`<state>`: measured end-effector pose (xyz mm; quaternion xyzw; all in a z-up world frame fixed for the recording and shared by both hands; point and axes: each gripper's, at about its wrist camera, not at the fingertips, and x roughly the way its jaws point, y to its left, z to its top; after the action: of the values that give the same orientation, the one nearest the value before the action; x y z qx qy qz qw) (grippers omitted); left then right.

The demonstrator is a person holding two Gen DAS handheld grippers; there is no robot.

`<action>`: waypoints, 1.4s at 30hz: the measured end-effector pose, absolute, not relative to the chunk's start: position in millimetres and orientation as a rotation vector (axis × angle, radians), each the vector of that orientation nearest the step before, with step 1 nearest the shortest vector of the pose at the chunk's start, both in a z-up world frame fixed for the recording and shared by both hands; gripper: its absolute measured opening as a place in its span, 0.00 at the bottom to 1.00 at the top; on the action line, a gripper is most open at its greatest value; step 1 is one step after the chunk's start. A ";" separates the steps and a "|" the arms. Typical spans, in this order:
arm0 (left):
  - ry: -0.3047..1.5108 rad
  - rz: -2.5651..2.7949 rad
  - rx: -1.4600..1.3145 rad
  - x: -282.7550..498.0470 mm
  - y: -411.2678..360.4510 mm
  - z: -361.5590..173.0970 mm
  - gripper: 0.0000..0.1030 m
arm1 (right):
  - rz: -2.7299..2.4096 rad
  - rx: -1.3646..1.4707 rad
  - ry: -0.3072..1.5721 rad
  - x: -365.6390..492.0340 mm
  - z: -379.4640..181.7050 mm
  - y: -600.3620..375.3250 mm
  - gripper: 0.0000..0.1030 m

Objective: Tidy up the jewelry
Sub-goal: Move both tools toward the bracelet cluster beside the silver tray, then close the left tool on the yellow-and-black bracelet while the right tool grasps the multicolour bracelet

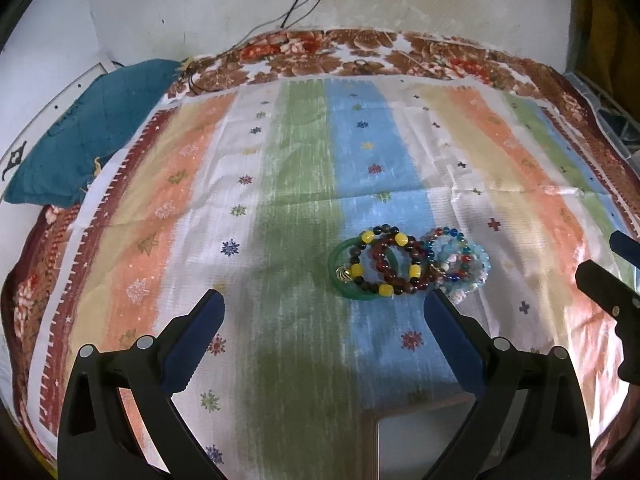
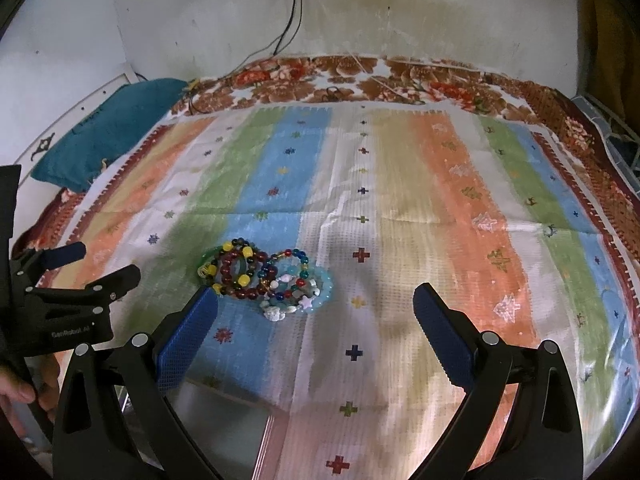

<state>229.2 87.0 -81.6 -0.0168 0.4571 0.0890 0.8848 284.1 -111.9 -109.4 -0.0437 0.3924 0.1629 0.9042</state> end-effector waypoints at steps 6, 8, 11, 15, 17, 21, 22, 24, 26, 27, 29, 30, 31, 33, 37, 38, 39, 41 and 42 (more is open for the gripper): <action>0.989 0.192 -0.012 243.9 90.5 -95.3 0.95 | 0.346 -0.052 0.857 296.2 -117.4 -112.2 0.96; 1.002 0.195 -0.019 247.9 93.0 -99.5 0.95 | 0.347 -0.041 0.866 302.2 -119.7 -112.1 0.96; 1.013 0.193 -0.017 254.1 93.9 -104.3 0.95 | 0.352 -0.038 0.874 308.9 -122.6 -109.6 0.96; 1.034 0.194 -0.001 262.6 92.8 -112.4 0.95 | 0.356 -0.061 0.891 319.1 -130.2 -102.8 0.96; 1.043 0.191 0.000 266.7 92.9 -116.7 0.94 | 0.359 -0.066 0.905 323.9 -134.7 -100.3 0.96; 1.050 0.144 -0.008 275.4 90.6 -121.3 0.94 | 0.365 -0.084 0.918 332.6 -141.5 -93.5 0.93; 1.053 0.120 -0.014 277.8 89.2 -121.8 0.94 | 0.367 -0.084 0.926 334.8 -143.3 -92.0 0.93; 1.050 0.120 -0.005 282.4 86.0 -121.7 0.94 | 0.368 -0.089 0.936 339.2 -146.8 -89.9 0.93; 1.046 0.103 0.012 287.0 81.1 -121.2 0.94 | 0.370 -0.092 0.946 343.1 -150.0 -89.2 0.92; 1.047 0.102 0.020 289.2 79.5 -121.4 0.94 | 0.370 -0.090 0.957 346.1 -152.9 -89.1 0.89; 1.051 0.110 0.031 293.5 79.2 -123.4 0.94 | 0.369 -0.079 0.970 349.7 -157.0 -90.0 0.85; 1.060 0.116 0.033 295.6 80.8 -126.1 0.94 | 0.368 -0.071 0.981 352.5 -159.9 -91.0 0.83; 1.066 0.120 0.032 297.1 82.7 -128.4 0.93 | 0.368 -0.066 0.987 354.2 -161.4 -91.6 0.83; 1.081 0.126 0.025 299.2 87.8 -134.1 0.88 | 0.368 -0.056 0.994 357.0 -164.2 -92.9 0.81; 1.102 0.128 -0.005 304.9 99.0 -142.4 0.85 | 0.372 -0.043 1.010 363.2 -168.8 -92.2 0.75; 1.104 0.126 -0.011 306.4 100.4 -143.4 0.83 | 0.373 -0.045 1.013 364.3 -169.9 -91.5 0.73; 1.106 0.123 -0.012 307.5 100.9 -144.1 0.82 | 0.375 -0.049 1.016 365.3 -171.6 -89.9 0.70; 1.112 0.114 -0.012 310.5 100.9 -145.9 0.71 | 0.377 -0.059 1.023 367.0 -174.0 -87.5 0.65; 1.117 0.109 -0.011 311.8 100.8 -147.0 0.67 | 0.379 -0.063 1.026 368.6 -175.9 -86.2 0.63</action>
<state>311.8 100.8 -147.0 -0.0053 0.5298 0.0518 0.8465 368.6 -86.2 -175.9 -0.0300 0.4879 0.1801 0.8536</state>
